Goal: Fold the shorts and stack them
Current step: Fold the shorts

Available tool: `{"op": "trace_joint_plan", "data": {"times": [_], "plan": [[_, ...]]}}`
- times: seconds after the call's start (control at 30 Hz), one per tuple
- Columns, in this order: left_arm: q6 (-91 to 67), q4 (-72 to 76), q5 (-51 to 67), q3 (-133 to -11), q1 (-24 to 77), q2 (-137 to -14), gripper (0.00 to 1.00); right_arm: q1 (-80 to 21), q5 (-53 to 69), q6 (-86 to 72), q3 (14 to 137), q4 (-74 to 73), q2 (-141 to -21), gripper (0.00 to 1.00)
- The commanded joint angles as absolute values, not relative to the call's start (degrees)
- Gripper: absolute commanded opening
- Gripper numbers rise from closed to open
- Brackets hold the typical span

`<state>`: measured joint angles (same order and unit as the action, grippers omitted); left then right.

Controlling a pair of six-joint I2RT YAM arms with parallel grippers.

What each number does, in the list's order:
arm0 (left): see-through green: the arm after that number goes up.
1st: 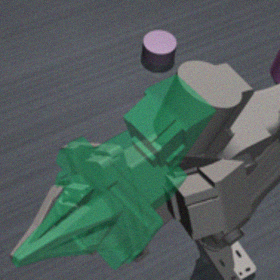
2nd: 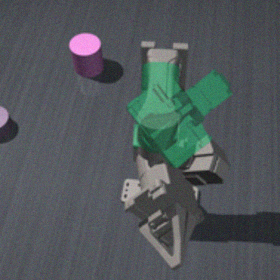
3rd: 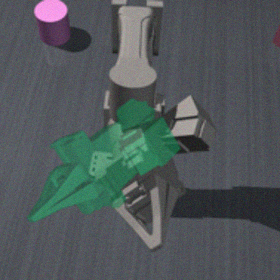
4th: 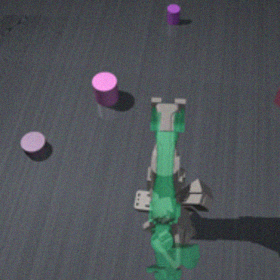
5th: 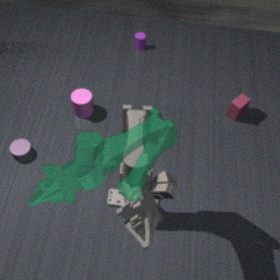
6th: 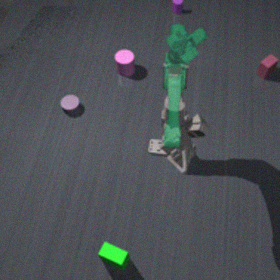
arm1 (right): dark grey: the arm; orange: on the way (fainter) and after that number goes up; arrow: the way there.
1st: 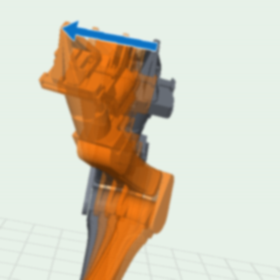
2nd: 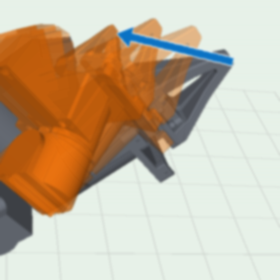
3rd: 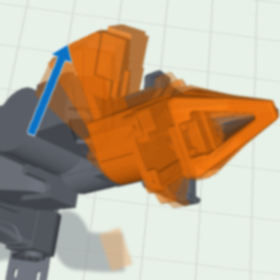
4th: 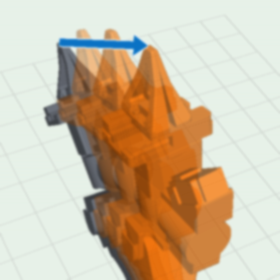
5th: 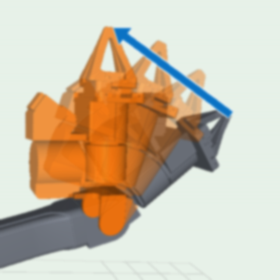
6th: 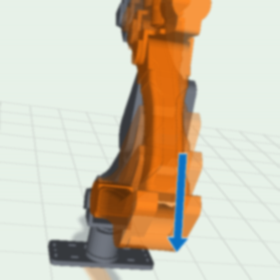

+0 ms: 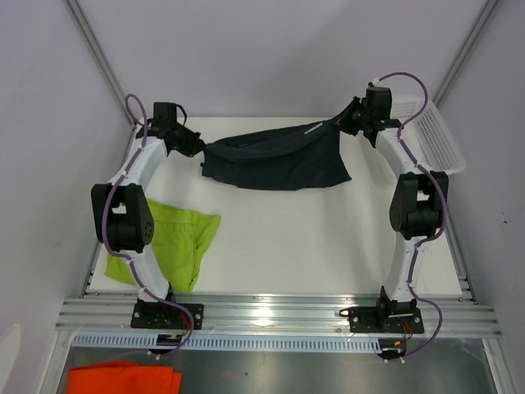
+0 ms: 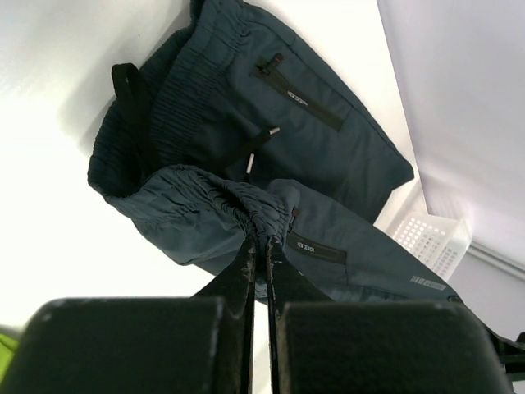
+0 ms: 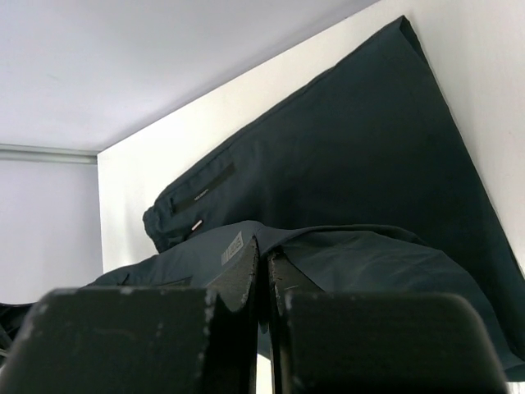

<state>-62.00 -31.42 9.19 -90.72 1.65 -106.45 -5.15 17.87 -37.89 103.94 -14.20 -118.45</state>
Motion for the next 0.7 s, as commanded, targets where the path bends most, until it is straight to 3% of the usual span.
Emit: {"op": "trace_joint_plan", "data": {"times": [0.0,0.27,0.67], "plan": [[-63.6,-31.6,9.1,-93.7,0.7,-106.1,0.0,-5.0,18.1,-37.9,107.3,-11.2,-117.2,0.0],[-63.1,-30.3,9.8,-86.9,0.6,-99.1,0.0,-5.4,17.5,-37.4,96.5,-10.4,-105.6,0.0],[-62.8,-28.9,7.9,-65.7,4.5,-80.5,0.0,-5.2,13.3,-36.5,67.2,-13.3,-73.9,0.0]]}}
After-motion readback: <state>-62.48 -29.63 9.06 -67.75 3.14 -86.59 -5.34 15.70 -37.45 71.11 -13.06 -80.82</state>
